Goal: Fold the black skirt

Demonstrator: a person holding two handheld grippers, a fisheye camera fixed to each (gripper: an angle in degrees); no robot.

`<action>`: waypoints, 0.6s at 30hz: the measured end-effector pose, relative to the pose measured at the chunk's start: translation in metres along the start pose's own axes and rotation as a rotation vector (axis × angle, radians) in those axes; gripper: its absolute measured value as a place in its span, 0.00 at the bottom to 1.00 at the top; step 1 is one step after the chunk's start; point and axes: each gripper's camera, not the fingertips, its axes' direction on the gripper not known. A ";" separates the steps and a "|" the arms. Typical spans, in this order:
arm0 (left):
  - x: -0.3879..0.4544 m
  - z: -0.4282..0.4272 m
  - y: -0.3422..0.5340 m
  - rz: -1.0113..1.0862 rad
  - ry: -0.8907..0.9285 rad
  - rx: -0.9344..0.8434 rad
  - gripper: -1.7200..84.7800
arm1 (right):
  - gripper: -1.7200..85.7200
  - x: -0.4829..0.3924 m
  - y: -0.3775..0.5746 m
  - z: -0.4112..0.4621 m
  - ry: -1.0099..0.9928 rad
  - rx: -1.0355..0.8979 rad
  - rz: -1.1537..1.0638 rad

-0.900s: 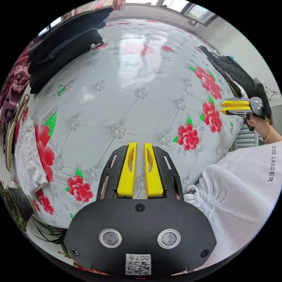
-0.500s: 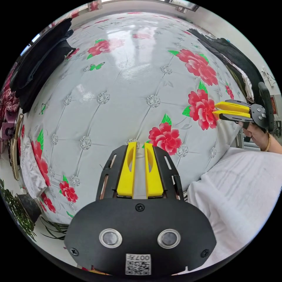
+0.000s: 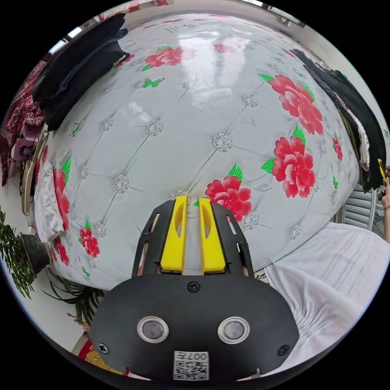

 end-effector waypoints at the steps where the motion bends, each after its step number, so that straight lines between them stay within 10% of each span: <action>1: 0.000 0.000 0.001 -0.006 -0.001 0.005 0.07 | 0.13 0.031 -0.019 -0.001 0.032 0.009 0.032; 18: -0.024 -0.022 0.055 -0.217 0.123 0.061 0.02 | 0.03 0.099 -0.070 0.065 -0.121 -0.190 0.069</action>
